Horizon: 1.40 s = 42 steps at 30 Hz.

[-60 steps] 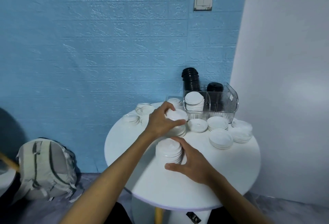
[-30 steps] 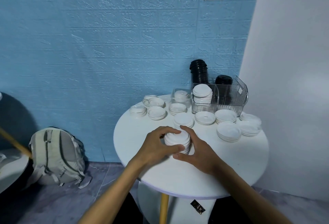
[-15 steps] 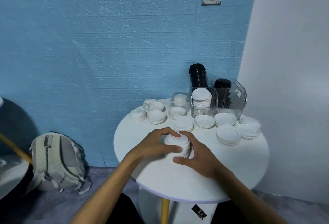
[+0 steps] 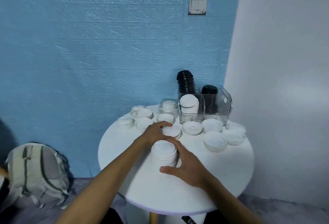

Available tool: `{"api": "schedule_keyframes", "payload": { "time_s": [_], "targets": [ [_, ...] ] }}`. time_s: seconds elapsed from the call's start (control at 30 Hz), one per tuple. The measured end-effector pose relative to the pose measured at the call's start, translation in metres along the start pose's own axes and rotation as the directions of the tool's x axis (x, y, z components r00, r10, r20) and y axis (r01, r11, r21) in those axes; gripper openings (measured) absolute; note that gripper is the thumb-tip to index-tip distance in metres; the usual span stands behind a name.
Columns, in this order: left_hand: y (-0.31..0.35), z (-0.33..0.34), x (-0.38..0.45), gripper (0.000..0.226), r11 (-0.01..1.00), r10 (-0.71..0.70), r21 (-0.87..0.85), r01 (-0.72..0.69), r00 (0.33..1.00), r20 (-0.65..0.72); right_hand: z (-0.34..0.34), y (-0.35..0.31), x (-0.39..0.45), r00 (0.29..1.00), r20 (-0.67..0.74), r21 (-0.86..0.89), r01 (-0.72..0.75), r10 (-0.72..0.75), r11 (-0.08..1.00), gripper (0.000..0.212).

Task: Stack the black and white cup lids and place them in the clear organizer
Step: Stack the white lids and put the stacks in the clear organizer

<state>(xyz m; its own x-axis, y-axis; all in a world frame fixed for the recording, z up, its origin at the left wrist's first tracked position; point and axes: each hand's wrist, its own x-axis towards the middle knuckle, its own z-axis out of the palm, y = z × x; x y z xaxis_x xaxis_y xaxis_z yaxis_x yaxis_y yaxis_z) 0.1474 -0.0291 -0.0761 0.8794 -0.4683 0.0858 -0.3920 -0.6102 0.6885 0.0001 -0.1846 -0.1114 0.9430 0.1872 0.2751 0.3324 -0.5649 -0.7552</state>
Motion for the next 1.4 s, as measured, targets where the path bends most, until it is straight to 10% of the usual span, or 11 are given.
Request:
{"api": "schedule_keyframes", "payload": {
  "time_s": [0.43,0.93,1.4],
  "targets": [
    [-0.002,-0.02,-0.03,0.055,0.981,-0.027,-0.19,-0.02,0.97,-0.243,0.0,0.0,0.001,1.0,-0.001,-0.029,-0.011,0.011,1.0,0.09],
    [0.011,-0.051,-0.09,0.047,0.923,0.053,-0.36,-0.133,0.973,-0.223,-0.001,-0.001,0.0,1.0,0.016,-0.029,-0.021,0.021,0.999,0.088],
    [-0.001,-0.054,-0.089,0.053,0.969,0.027,-0.231,-0.09,0.965,-0.26,-0.001,-0.001,0.001,0.999,0.029,-0.026,-0.036,0.037,0.999,0.088]
  ]
}}
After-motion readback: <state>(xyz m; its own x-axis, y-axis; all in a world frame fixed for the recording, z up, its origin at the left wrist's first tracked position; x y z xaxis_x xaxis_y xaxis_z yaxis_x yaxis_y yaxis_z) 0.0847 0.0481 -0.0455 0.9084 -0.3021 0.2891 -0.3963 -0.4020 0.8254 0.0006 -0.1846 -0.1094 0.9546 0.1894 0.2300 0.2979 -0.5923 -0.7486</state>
